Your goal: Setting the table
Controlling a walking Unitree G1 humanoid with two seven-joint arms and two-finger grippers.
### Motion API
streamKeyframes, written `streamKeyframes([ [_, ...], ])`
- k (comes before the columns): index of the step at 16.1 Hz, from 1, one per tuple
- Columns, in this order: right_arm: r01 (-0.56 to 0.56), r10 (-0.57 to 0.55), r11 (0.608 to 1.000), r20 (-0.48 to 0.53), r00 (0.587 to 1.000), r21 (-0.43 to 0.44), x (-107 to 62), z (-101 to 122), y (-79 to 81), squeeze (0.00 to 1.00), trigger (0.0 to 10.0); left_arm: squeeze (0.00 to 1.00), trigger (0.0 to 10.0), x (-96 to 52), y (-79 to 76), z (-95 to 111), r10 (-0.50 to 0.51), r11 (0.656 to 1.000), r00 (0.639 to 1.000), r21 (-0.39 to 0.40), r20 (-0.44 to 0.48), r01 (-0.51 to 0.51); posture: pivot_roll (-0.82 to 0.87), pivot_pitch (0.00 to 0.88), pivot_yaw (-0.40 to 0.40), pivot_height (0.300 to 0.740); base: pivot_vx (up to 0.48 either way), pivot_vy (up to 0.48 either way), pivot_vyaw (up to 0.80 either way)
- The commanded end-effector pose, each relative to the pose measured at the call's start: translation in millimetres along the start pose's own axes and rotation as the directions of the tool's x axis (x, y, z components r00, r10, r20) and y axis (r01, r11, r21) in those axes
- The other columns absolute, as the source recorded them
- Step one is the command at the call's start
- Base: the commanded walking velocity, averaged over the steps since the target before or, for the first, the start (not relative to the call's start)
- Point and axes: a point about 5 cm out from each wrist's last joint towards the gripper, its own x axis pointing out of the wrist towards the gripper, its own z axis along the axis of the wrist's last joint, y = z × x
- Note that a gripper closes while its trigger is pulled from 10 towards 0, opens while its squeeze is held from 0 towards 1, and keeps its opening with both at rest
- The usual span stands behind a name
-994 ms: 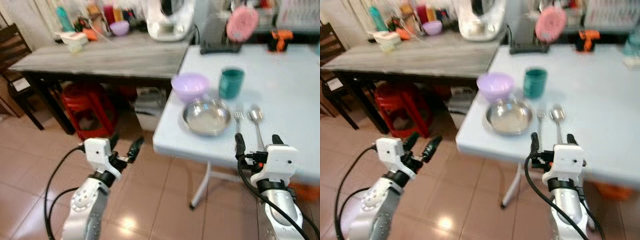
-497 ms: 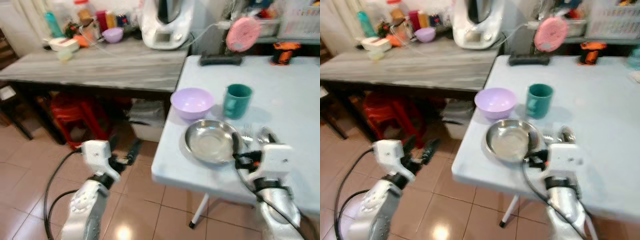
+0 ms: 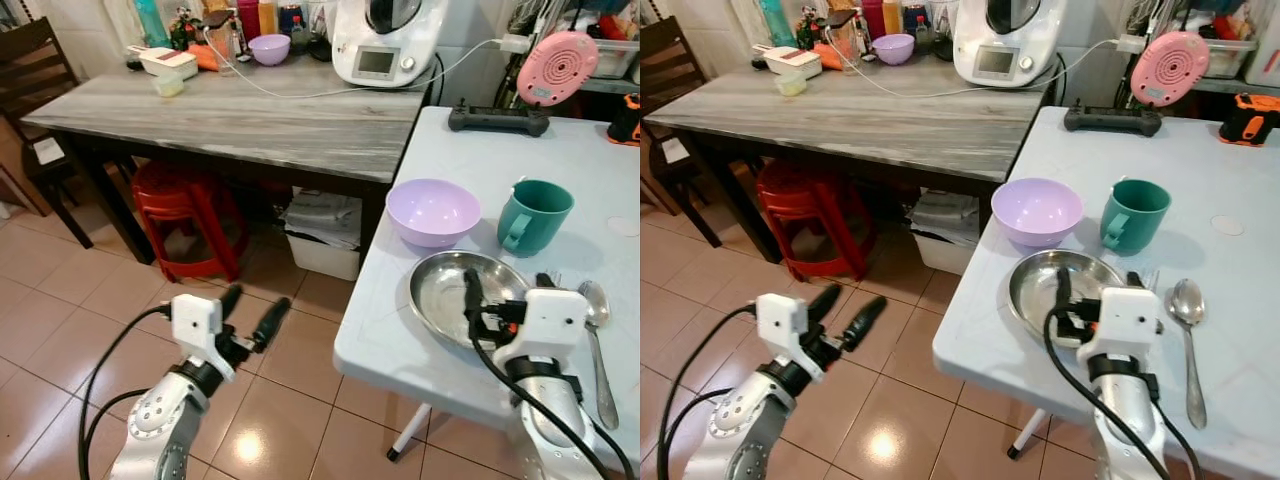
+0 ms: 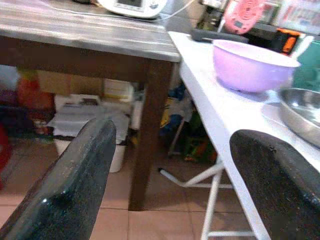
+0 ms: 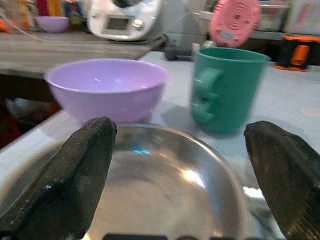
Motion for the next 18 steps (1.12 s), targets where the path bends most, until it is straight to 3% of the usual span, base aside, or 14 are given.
streamKeyframes([
  [1, 0.042, -0.043, 0.999, -0.02, 0.999, -0.016, -1.2, -2.5, -7.2, 0.0, 10.0, 0.0, 10.0, -2.5, 1.0, 0.4, -0.02, 1.0, 1.0, 0.015, -0.01, 0.021, -0.08, 0.056, 0.075, 0.74, 0.0, 0.0, 0.0],
  [4, 0.05, -0.05, 0.999, -0.022, 0.998, 0.0, -2.3, -1.5, -9.8, 0.0, 10.0, 0.0, 10.0, -2.0, 4.2, -0.3, 0.005, 1.0, 1.0, -0.005, -0.023, -0.005, -0.09, 0.062, 0.076, 0.74, 0.0, 0.0, 0.0],
  [9, 0.041, -0.041, 0.999, -0.035, 0.999, 0.006, -3.8, -2.0, -6.9, 0.0, 10.0, 0.0, 10.0, -0.5, 2.8, -2.7, 0.011, 1.0, 0.999, -0.007, -0.042, -0.011, -0.09, 0.067, 0.077, 0.74, 0.0, 0.0, -0.76],
  [13, 0.033, -0.033, 0.999, -0.037, 0.999, 0.005, -3.1, -1.3, -5.5, 0.0, 10.0, 0.0, 10.0, -3.1, 0.3, -2.6, -0.034, 0.999, 0.998, 0.001, -0.049, 0.034, -0.09, 0.079, 0.076, 0.74, 0.0, 0.0, -0.8],
  [18, 0.013, -0.013, 1.0, -0.05, 0.999, 0.005, 0.5, -2.8, -4.6, 0.0, 10.0, 0.0, 10.0, -8.0, -2.0, -4.5, -0.109, 0.992, 0.991, 0.053, -0.076, 0.113, -0.08, 0.087, 0.074, 0.74, 0.0, 0.0, 0.0],
])
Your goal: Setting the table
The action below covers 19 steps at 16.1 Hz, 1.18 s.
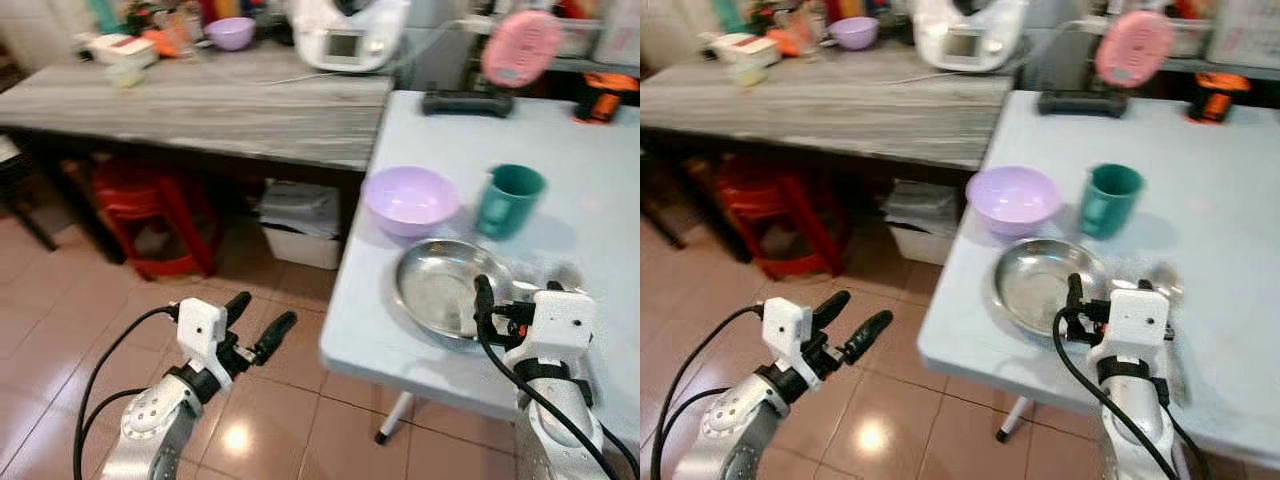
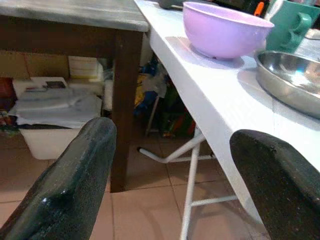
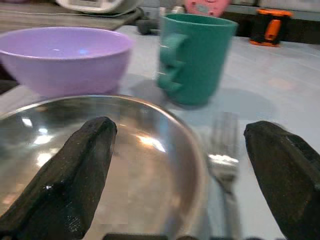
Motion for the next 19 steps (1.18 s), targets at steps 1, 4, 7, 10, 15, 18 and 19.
streamKeyframes([
  [1, -0.006, 0.006, 1.0, -0.011, 1.0, 0.007, -0.1, -0.5, 0.3, 0.0, 10.0, 0.0, 10.0, -2.0, -3.7, -0.7, -0.036, 0.999, 0.999, 0.016, -0.01, 0.036, -0.08, 0.085, 0.075, 0.74, 0.0, 0.0, 0.0],
  [4, 0.024, -0.024, 1.0, -0.048, 0.999, -0.01, -1.1, -6.0, -4.0, 0.0, 10.0, 0.0, 10.0, -3.5, -8.6, -2.0, -0.097, 0.995, 0.995, 0.017, -0.027, 0.098, -0.08, 0.086, 0.074, 0.74, 0.0, 0.0, 0.0],
  [7, 0.049, -0.049, 0.999, -0.067, 0.996, -0.013, -1.8, -8.7, -8.1, 0.0, 10.0, 0.0, 10.0, -5.6, -10.2, 0.3, -0.159, 0.987, 0.987, 0.019, -0.025, 0.16, -0.08, 0.086, 0.076, 0.74, 0.0, 0.0, 0.0],
  [10, 0.031, -0.028, 0.999, -0.074, 0.997, 0.029, 1.0, -8.1, -7.0, 0.0, 10.0, 0.0, 10.0, -5.7, -10.1, 0.7, -0.183, 0.983, 0.983, 0.025, -0.029, 0.184, -0.08, 0.086, 0.079, 0.74, 0.0, 0.0, 0.0],
  [15, -0.011, 0.027, 0.992, -0.123, 0.992, 0.128, 6.8, -13.1, -1.2, 0.0, 10.0, 0.0, 10.0, -7.4, -10.6, -1.7, -0.221, 0.974, 0.974, 0.036, -0.052, 0.223, -0.08, 0.083, 0.083, 0.74, 0.0, 0.0, 0.0],
  [18, -0.034, 0.059, 0.985, -0.152, 0.987, 0.166, 7.7, -16.6, 1.6, 0.0, 10.0, 0.0, 10.0, -8.5, -11.2, -2.9, -0.223, 0.974, 0.973, 0.038, -0.057, 0.225, -0.08, 0.086, 0.084, 0.74, 0.0, 0.0, 0.0],
  [19, -0.041, 0.069, 0.984, -0.156, 0.985, 0.173, 8.0, -17.0, 2.6, 0.0, 10.0, 0.0, 10.0, -8.8, -11.5, -3.1, -0.225, 0.973, 0.973, 0.038, -0.058, 0.227, -0.08, 0.086, 0.085, 0.74, 0.0, 0.0, 0.0],
])
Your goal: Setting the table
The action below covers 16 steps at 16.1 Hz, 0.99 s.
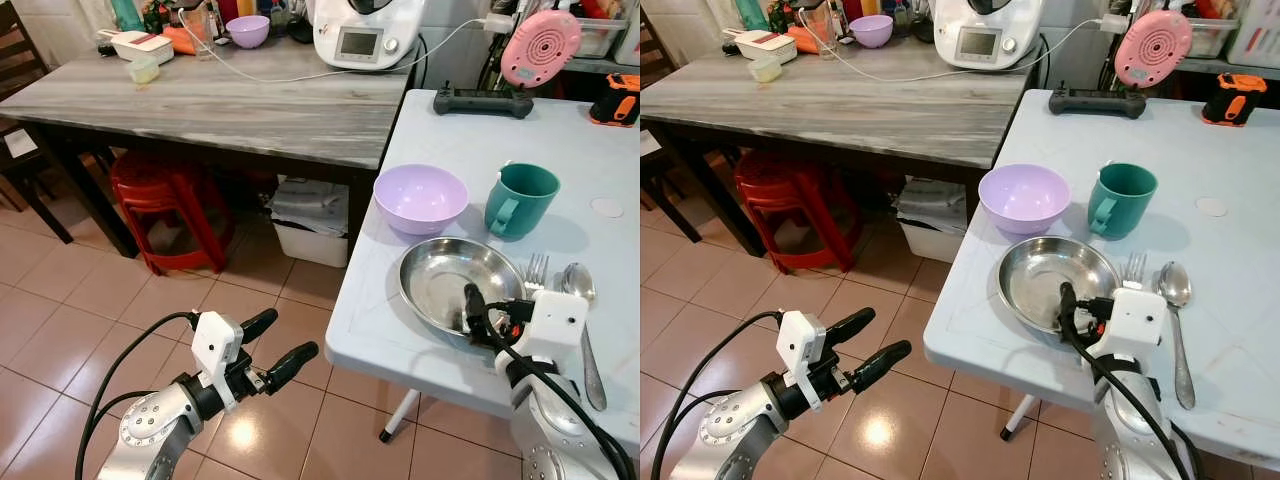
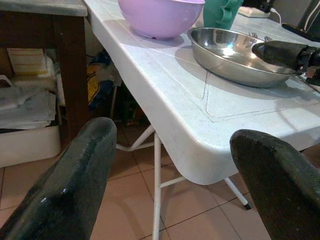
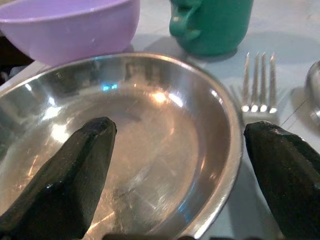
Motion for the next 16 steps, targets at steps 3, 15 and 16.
streamKeyframes([
  [3, -0.02, 0.021, 0.999, -0.041, 0.999, 0.038, 1.8, -4.3, 3.4, 0.0, 10.0, 0.0, 10.0, -3.3, -1.1, -0.9, -0.014, 1.0, 1.0, 0.015, -0.015, 0.014, -0.08, 0.087, 0.085, 0.74, 0.0, 0.0, 0.0],
  [15, -0.022, 0.033, 0.992, -0.087, 0.996, 0.127, 4.4, -5.3, 8.4, 0.0, 0.0, 0.0, 10.0, -1.1, -4.2, 2.5, -0.047, 0.999, 0.999, 0.02, 0.01, 0.047, -0.07, 0.084, 0.092, 0.74, 0.0, 0.0, 0.0],
  [16, -0.018, 0.03, 0.991, -0.093, 0.995, 0.133, 4.3, -5.8, 8.4, 0.0, 0.0, 0.0, 10.0, -1.0, -4.3, 3.1, -0.04, 0.999, 0.999, 0.014, 0.018, 0.04, -0.07, 0.084, 0.092, 0.74, 0.0, 0.0, 0.0],
])
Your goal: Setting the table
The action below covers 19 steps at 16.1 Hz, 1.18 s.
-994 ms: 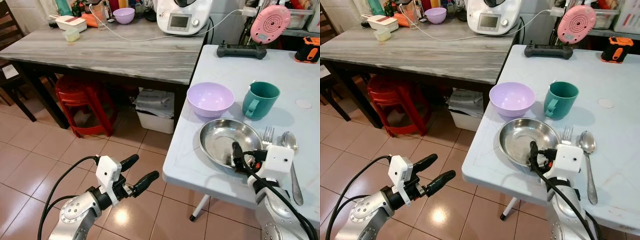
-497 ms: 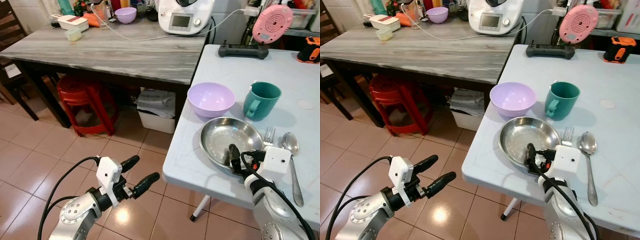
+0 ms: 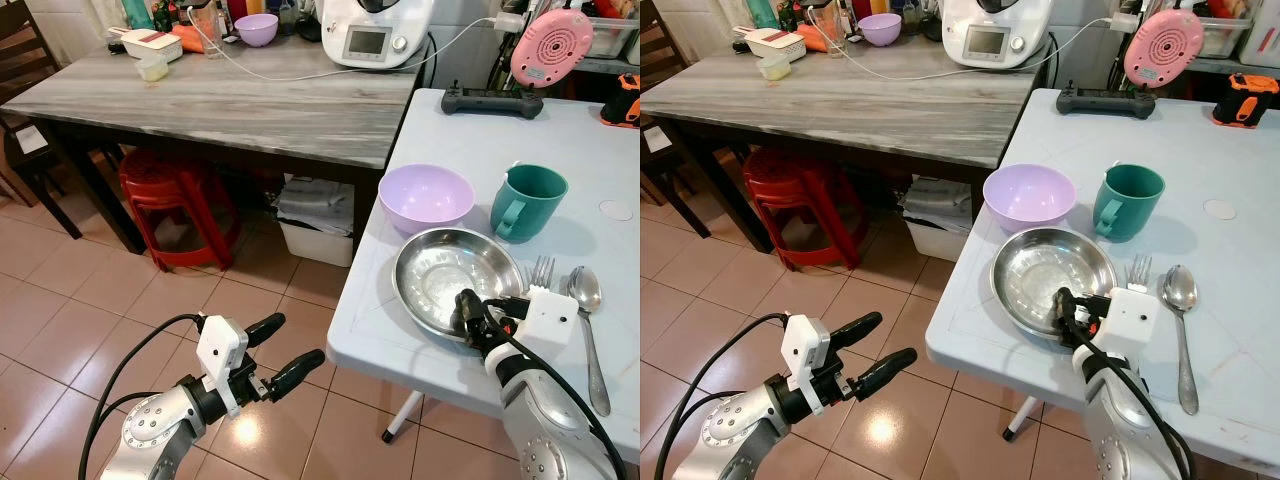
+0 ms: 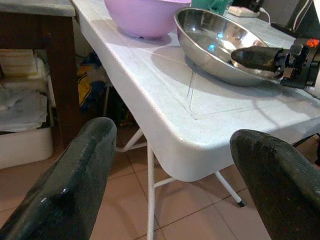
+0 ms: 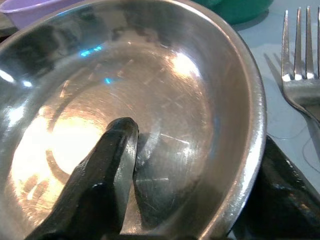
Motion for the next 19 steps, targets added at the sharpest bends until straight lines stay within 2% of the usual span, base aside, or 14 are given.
streamKeyframes([
  [1, 0.007, -0.007, 1.0, -0.019, 1.0, 0.019, 0.4, -1.8, 0.5, 0.0, 0.0, 0.0, 10.0, -1.9, 1.7, 5.9, 0.029, 1.0, 0.999, -0.004, 0.032, -0.029, -0.07, 0.084, 0.092, 0.74, 0.0, 0.0, 0.0],
  [9, 0.012, -0.01, 0.998, -0.031, 0.999, 0.067, 4.1, 0.6, 1.4, 0.0, 0.0, 0.0, 10.0, 7.2, 4.4, 20.3, 0.038, 0.999, 0.996, -0.004, 0.086, -0.038, -0.08, 0.083, 0.088, 0.74, 0.0, 0.0, 0.0],
  [18, 0.058, -0.045, 0.981, -0.072, 0.996, 0.184, 4.6, -3.8, 3.0, 0.0, 0.0, 0.0, 10.0, 7.0, 2.9, 19.5, 0.01, 1.0, 0.997, 0.003, 0.08, -0.01, -0.07, 0.082, 0.092, 0.74, 0.0, 0.0, 0.0],
  [19, 0.059, -0.045, 0.977, -0.074, 0.996, 0.205, 5.2, -3.1, 4.5, 0.0, 0.0, 0.0, 10.0, 5.5, 7.7, 17.3, 0.054, 0.998, 0.996, 0.01, 0.075, -0.055, -0.08, 0.08, 0.093, 0.74, 0.0, 0.0, 0.0],
])
